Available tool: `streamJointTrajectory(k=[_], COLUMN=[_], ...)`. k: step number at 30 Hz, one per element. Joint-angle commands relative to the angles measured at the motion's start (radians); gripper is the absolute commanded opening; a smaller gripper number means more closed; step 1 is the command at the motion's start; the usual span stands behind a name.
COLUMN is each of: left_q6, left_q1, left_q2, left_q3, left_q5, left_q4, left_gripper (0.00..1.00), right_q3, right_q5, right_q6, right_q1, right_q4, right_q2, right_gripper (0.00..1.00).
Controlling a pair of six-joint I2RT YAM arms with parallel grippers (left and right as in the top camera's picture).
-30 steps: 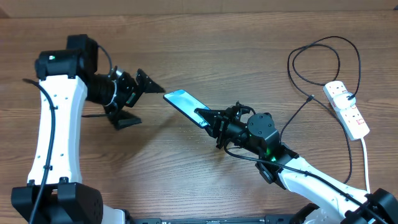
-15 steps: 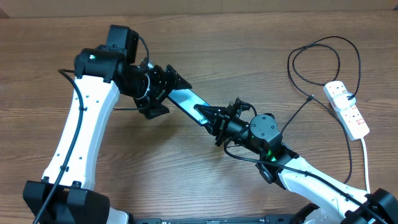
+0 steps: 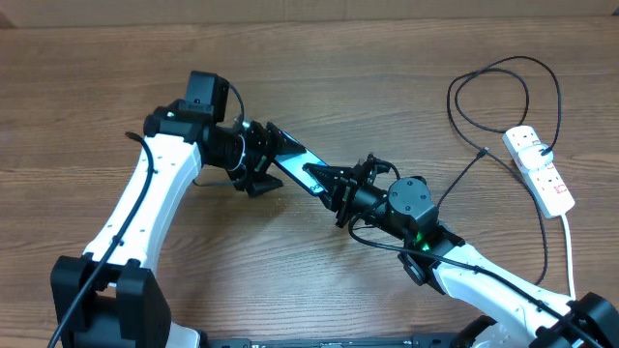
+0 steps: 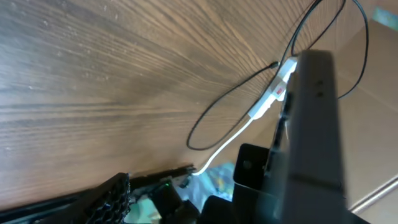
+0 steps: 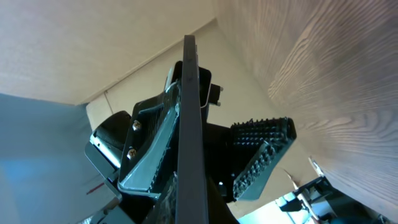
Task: Plug charger to phone and switch on socket
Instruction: 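Grasp the phone's top end with the left gripper, holding with both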
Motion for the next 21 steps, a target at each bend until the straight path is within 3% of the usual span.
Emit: streamJointTrajectory(k=[1, 10, 13, 18, 21], left_q6=[-0.032, -0.032, -0.032, -0.05, -0.051], left_q1=[-0.008, -0.006, -0.007, -0.007, -0.007], left_q2=[-0.006, -0.006, -0.006, -0.006, -0.006], left_q3=[-0.02, -0.02, -0.02, -0.02, -0.02], left_q5=[0.062, 0.069, 0.069, 0.069, 0.069], left_q4=[0.005, 0.021, 0.029, 0.046, 0.052], left_gripper=[0.7, 0.6, 0.47, 0.41, 0.31], right_q3=[0.017, 0.017, 0.017, 0.017, 0.017], right_q5=[0.004, 0.027, 0.027, 0.027, 0.033], right_q6=[0.138, 0.138, 0.138, 0.138, 0.138], right_q1=[0.005, 0.005, 0.005, 0.005, 0.005], right_q4=[0.002, -0.043, -0.045, -0.046, -0.047], right_q2=[-0.016, -0.016, -0.016, -0.016, -0.016], right_gripper=[0.04, 0.04, 0.04, 0.04, 0.04])
